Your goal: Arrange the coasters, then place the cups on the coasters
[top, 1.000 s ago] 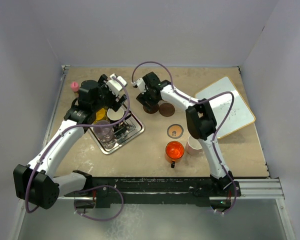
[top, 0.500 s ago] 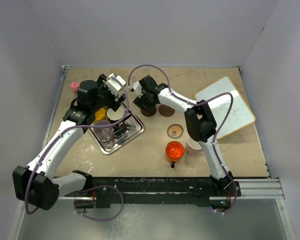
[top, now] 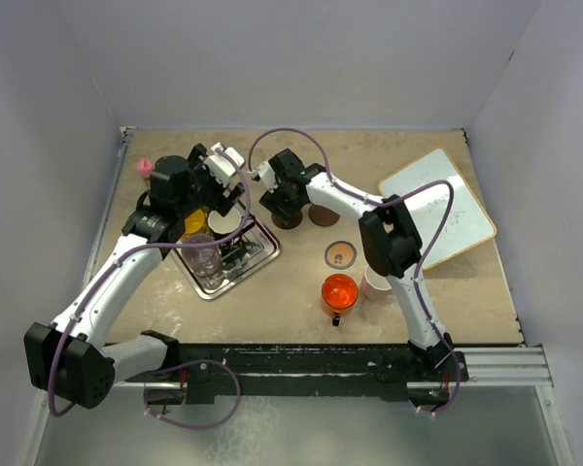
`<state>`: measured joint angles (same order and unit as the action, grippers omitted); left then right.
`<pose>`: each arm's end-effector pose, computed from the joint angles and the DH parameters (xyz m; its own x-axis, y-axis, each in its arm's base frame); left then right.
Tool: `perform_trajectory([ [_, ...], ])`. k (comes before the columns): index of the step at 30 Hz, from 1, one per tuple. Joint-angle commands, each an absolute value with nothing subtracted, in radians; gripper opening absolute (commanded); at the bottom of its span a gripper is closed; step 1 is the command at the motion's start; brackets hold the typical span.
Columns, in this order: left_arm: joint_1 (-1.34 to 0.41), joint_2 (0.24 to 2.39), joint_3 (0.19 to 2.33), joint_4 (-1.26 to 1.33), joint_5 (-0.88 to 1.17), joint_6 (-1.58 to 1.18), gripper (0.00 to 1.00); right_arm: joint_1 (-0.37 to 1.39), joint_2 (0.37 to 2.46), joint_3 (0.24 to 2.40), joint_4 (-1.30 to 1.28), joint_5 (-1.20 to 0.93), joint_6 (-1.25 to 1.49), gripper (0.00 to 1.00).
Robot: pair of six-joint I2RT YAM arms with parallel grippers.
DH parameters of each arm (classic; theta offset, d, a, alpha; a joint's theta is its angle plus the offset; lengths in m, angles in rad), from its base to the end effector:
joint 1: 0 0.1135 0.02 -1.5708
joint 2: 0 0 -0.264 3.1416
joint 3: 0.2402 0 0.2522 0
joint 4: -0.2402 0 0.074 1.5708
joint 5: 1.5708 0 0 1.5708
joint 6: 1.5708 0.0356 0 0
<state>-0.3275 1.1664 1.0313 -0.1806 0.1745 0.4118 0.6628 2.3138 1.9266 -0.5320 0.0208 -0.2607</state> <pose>0.2542 -0.0929 0.3488 -0.0800 0.4435 -0.8927 0.5512 0.7659 0.3311 0.4061 0.3160 0.1838 -0.4496 -0.6779 -0.5817 -0.7463 0.6429 -0.1723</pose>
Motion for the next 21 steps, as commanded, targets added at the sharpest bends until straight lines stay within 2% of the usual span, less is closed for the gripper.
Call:
perform_trajectory([
  [1,-0.32,1.14,1.02,-0.138,0.18,0.428,0.82,0.656,2.302,1.964,-0.611,0.102,-0.273,0.72],
  [21,-0.32,1.154,1.018,-0.137,0.203,0.444,0.82,0.587,2.347,2.023,-0.623,0.149,-0.288,0.71],
])
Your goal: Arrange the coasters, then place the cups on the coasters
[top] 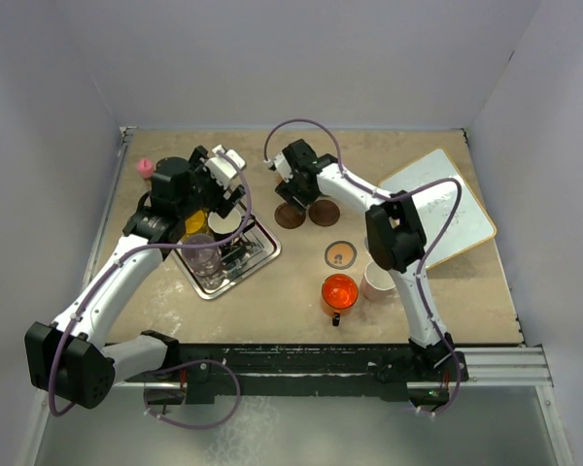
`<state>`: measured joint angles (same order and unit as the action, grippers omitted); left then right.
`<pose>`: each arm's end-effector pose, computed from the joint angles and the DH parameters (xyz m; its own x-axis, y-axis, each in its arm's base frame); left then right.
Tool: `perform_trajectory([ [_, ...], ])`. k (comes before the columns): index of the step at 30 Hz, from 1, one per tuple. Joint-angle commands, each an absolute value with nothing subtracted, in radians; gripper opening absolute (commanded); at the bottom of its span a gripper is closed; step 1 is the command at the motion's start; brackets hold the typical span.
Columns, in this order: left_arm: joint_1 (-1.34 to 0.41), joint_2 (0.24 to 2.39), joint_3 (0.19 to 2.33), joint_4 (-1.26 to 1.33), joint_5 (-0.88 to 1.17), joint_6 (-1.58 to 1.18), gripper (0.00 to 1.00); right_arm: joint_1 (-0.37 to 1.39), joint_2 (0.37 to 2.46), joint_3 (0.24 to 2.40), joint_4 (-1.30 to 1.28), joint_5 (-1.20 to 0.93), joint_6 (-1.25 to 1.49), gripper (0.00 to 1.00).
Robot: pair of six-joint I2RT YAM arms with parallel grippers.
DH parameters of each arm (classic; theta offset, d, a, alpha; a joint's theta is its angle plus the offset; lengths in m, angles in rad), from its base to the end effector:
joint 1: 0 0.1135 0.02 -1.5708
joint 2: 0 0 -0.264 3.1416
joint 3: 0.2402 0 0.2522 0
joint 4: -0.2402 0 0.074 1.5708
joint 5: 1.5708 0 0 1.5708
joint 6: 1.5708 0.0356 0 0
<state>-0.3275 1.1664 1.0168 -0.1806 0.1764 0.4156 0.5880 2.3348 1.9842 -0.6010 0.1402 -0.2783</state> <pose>0.2541 -0.0929 0.3437 -0.0895 0.4502 -0.8884 0.5575 0.7618 0.3299 0.4327 0.2825 0.1874 -0.5192 -0.6730 -0.5268 -0.6494 0.7114 -0.2689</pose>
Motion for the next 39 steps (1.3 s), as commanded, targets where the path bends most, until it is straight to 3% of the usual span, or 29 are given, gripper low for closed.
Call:
perform_trajectory([
  [1,-0.32,1.156,1.016,-0.138,0.208,0.453,0.82,0.587,2.347,2.025,-0.626,0.147,-0.288,0.71],
  [9,-0.348,1.234,1.063,-0.275,0.405,0.563,0.82,0.571,2.234,2.028,-0.633,0.008,-0.267,0.75],
  [17,-0.537,1.379,1.091,-0.315,0.348,0.681,0.82,0.476,2.008,1.932,-0.644,-0.134,-0.257,0.8],
  [22,-0.611,1.532,1.154,-0.31,0.338,0.689,0.81,0.376,1.839,1.744,-0.606,-0.139,-0.26,0.8],
  [32,-0.641,1.882,1.315,-0.376,0.375,0.661,0.7,0.234,1.58,1.433,-0.541,-0.183,-0.229,0.8],
  [39,-0.64,2.001,1.362,-0.414,0.312,0.649,0.6,0.23,1.552,1.395,-0.654,-0.266,-0.356,0.8],
])
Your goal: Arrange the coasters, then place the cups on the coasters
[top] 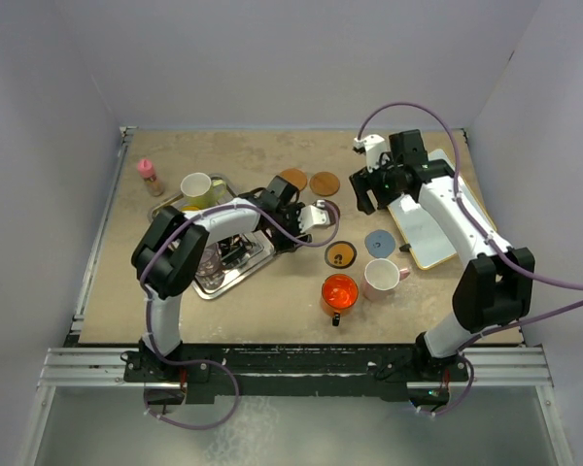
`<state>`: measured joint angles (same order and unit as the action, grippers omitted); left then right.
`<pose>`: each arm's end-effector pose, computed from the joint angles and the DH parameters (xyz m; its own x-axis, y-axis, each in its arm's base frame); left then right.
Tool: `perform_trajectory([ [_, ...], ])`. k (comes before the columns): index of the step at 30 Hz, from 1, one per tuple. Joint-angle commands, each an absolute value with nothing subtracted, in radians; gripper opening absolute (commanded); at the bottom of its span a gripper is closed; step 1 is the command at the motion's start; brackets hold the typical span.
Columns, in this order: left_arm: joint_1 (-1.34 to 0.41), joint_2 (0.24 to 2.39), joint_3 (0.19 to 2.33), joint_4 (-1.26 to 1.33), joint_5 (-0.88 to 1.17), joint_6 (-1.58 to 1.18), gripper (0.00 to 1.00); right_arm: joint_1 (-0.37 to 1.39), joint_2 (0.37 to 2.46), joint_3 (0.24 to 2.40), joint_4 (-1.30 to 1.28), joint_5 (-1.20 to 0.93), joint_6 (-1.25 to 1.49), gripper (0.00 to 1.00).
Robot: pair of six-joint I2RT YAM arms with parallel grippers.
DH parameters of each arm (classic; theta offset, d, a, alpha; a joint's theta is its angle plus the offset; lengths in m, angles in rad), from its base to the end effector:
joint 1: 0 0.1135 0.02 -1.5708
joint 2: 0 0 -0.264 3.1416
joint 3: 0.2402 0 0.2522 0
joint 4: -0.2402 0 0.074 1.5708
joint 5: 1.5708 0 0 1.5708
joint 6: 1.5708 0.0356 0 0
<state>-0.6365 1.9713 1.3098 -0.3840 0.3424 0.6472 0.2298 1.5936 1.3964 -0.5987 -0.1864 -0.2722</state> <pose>0.3202 -0.2515 0.1604 -0.1358 0.8066 -0.5752 0.9742 0.2144 0.0706 0.3434 0.0871 0.3104 -0.5760 -0.4061 -0.7095 -0.5242 0.8494 -0.0606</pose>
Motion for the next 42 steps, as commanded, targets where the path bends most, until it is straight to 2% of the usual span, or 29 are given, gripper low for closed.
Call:
perform_trajectory([
  [1,-0.64,2.007,1.365,-0.433,0.306,0.655,0.58,0.231,1.552,1.389,-0.663,-0.268,-0.375,0.8],
  [11,-0.562,1.958,1.302,-0.618,0.32,0.723,0.46,0.25,1.603,1.306,-0.673,-0.269,-0.459,0.76],
  [23,-0.502,1.814,1.176,-0.693,0.327,0.736,0.45,0.363,1.686,1.212,-0.595,-0.204,-0.486,0.72],
  [36,-0.477,1.647,1.157,-0.667,0.493,0.742,0.57,0.436,1.742,1.141,-0.581,-0.106,-0.578,0.79],
  [42,-0.443,1.592,1.154,-0.657,0.589,0.731,0.62,0.465,1.779,1.129,-0.557,-0.08,-0.621,0.77],
])
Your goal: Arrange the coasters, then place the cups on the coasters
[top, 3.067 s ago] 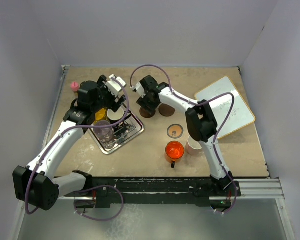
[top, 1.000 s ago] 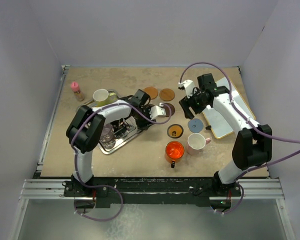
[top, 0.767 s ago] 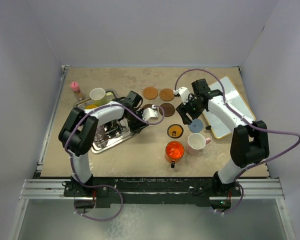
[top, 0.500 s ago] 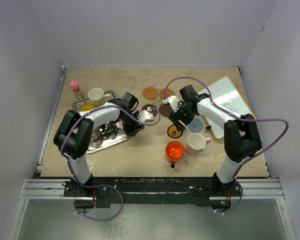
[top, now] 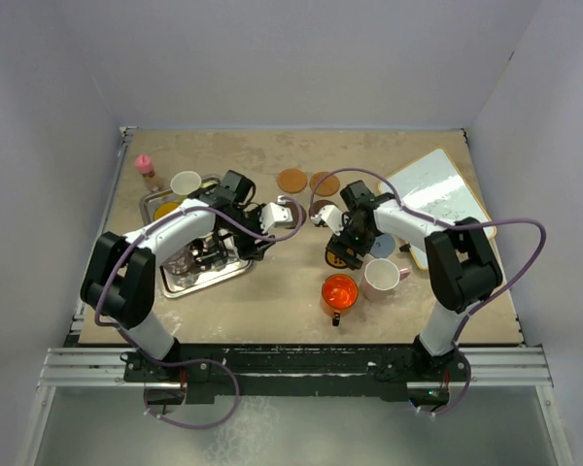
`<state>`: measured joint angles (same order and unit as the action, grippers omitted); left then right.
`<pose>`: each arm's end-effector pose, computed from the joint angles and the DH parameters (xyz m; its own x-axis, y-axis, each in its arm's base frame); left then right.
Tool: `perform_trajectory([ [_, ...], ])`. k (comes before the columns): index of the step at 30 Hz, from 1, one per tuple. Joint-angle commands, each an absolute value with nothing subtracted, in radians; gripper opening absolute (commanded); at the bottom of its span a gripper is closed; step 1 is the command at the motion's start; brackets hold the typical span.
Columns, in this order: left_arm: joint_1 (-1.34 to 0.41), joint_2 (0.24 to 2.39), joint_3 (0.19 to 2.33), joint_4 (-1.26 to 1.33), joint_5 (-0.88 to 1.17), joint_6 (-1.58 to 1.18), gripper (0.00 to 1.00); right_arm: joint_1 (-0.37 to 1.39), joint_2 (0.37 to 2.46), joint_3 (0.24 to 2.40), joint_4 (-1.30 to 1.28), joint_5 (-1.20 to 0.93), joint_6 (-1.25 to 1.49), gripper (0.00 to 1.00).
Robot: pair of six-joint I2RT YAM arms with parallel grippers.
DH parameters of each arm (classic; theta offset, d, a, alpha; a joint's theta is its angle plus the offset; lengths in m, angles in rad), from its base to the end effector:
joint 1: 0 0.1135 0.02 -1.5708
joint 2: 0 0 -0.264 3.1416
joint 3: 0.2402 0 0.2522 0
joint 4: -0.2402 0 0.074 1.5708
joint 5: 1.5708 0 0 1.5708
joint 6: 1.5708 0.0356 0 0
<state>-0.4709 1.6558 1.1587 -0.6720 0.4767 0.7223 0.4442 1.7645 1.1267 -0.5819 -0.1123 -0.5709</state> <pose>0.2846 -0.1632 0.2152 -0.2432 0.7830 -0.5726 0.9647 0.2569 -0.0584 0.3062 0.1501 0.1722 -0.4639 -0.8154 -0.3462 -0.8468 0.5230 -0.0973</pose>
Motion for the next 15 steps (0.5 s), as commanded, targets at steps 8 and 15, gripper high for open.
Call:
perform_trajectory([
  [8,-0.408,1.485,1.133,-0.622,0.612,0.693,0.62,0.506,1.842,1.195,-0.585,-0.095,-0.624,0.71],
  [15,-0.387,1.393,1.102,-0.583,0.61,0.658,0.63,0.581,1.915,1.259,-0.584,-0.084,-0.604,0.63],
])
